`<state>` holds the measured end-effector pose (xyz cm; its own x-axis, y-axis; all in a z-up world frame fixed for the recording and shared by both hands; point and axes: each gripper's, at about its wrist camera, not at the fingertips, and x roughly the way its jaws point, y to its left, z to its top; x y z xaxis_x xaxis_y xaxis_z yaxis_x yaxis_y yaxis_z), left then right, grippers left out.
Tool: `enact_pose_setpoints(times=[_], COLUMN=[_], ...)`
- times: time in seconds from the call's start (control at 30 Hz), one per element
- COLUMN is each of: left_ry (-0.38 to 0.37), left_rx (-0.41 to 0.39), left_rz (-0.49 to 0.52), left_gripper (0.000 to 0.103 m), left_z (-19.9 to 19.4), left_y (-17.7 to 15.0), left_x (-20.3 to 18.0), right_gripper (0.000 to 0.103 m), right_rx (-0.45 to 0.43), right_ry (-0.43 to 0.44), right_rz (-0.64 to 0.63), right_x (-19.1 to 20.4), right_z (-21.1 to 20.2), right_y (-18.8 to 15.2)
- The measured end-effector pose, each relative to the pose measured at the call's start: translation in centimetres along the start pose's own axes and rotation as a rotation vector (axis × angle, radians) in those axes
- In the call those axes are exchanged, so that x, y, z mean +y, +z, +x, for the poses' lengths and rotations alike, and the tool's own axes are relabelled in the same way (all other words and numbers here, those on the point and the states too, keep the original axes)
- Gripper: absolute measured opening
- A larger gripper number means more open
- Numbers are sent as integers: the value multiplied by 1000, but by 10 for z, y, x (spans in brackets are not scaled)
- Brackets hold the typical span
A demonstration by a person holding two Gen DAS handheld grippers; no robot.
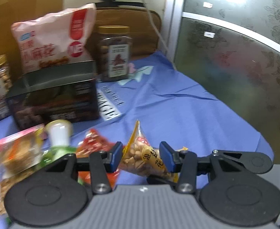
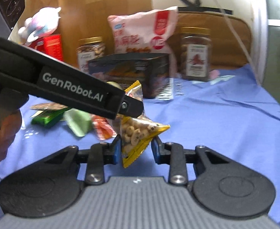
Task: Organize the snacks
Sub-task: 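Carry the peanut bag over the black tin box and open both grippers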
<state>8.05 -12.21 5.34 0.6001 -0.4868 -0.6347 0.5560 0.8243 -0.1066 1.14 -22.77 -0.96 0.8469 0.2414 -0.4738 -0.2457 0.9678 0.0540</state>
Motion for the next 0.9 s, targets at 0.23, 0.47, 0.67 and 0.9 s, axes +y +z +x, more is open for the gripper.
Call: enact_pose_setpoints(times=[0.23, 0.47, 0.67, 0.9], left_ry=[-80, -79, -13, 148], left_rx=[14, 2, -82, -175], left_rz=[-29, -14, -34, -94], left_gripper=[43, 43, 43, 43], left_z=[37, 54, 41, 26], left_y=[22, 41, 75, 117], left_x=[-25, -39, -14, 53], right_gripper=[34, 33, 33, 33], right_rx=[-10, -29, -99, -172], right_ry=[-84, -111, -60, 38], right_rz=[22, 22, -38, -155], right_x=[-43, -67, -69, -42], right_z=[-2, -1, 19, 79], right_y=[-7, -4, 36, 100])
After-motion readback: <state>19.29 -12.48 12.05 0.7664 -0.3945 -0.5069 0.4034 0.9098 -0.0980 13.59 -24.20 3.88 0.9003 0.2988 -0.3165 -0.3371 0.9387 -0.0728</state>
